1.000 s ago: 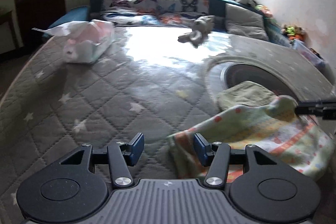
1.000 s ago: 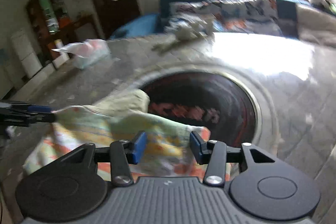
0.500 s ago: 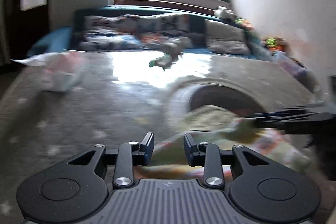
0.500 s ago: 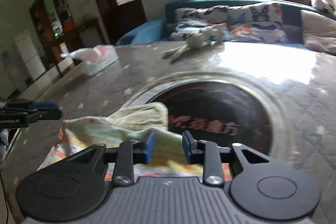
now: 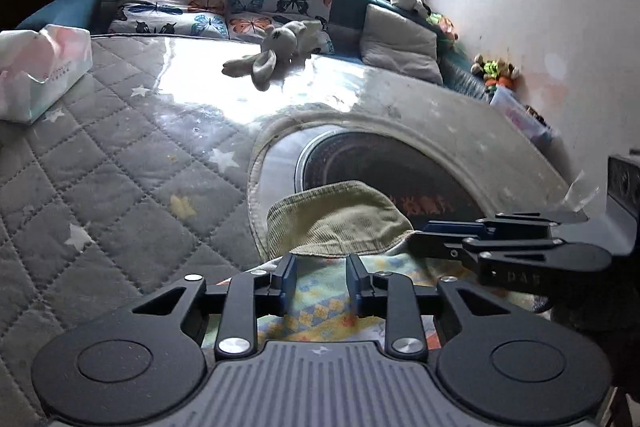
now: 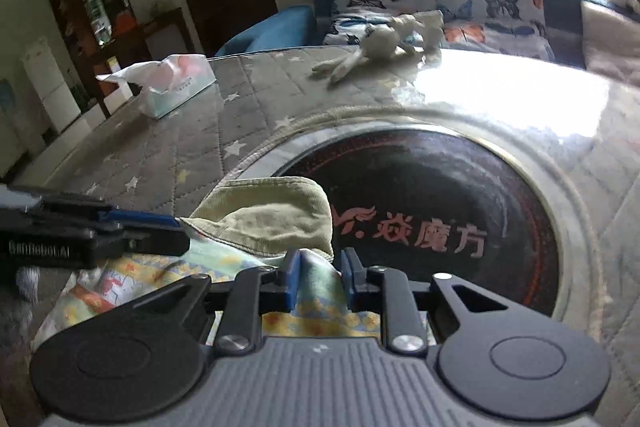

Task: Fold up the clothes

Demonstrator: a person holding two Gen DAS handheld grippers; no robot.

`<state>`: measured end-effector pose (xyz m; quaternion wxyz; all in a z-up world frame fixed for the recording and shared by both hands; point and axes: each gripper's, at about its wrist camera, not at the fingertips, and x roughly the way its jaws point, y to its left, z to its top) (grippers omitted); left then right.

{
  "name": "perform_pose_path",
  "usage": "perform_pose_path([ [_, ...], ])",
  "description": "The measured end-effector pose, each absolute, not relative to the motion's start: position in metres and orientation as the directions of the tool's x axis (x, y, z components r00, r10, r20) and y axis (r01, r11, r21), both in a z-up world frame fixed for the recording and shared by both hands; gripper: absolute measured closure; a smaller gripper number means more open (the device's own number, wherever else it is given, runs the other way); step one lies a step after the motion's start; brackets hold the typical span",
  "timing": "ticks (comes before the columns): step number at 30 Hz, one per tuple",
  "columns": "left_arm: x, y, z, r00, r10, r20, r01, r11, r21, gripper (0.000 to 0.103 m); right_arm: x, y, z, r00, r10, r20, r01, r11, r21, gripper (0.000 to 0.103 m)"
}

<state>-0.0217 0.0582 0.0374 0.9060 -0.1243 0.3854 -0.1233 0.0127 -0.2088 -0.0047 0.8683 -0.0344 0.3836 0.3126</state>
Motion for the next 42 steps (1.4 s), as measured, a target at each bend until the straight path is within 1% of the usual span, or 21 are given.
perform_pose_path([
  [6,-0.024,0.061,0.039,0.677,-0.312,-0.667,0.133,0.943,-0.306,0.074,-0.018,-0.197,0.010,0.486,0.558,-0.673,-0.676,0.728,0.116,0.081],
  [10,-0.024,0.059,0.039,0.678,-0.307,-0.668,0.137,0.945,-0.296,0.074,-0.045,-0.188,0.019,0.558,0.541,-0.629,-0.702,0.712,-0.010,0.081],
  [12,-0.023,0.058,0.038,0.678,-0.307,-0.668,0.142,0.946,-0.291,0.074,-0.051,-0.186,0.023,0.579,0.537,-0.614,-0.702,0.711,-0.039,0.081],
  [16,-0.024,0.057,0.038,0.680,-0.304,-0.667,0.145,0.948,-0.284,0.074,-0.046,-0.187,0.020,0.543,0.550,-0.635,-0.716,0.698,-0.008,0.081],
  [23,-0.028,0.060,0.040,0.689,-0.282,-0.668,0.138,0.955,-0.261,0.074,-0.008,-0.198,-0.003,0.498,0.520,-0.693,-0.647,0.756,0.102,0.082],
  [26,-0.035,0.062,0.046,0.698,-0.292,-0.654,0.159,0.954,-0.255,0.074,-0.017,-0.200,0.003,0.516,0.526,-0.677,-0.661,0.747,0.077,0.081],
  [31,-0.035,0.060,0.044,0.682,-0.311,-0.662,0.187,0.949,-0.253,0.074,-0.047,-0.187,0.018,0.479,0.590,-0.651,-0.749,0.661,0.048,0.081],
  [35,-0.032,0.061,0.035,0.669,-0.294,-0.682,0.170,0.954,-0.245,0.074,-0.070,-0.168,0.015,0.416,0.626,-0.660,-0.813,0.581,0.040,0.081],
  [42,-0.036,0.065,0.033,0.677,-0.289,-0.677,0.161,0.955,-0.247,0.074,-0.122,-0.144,0.011,0.294,0.689,-0.663,-0.904,0.426,0.041,0.082],
])
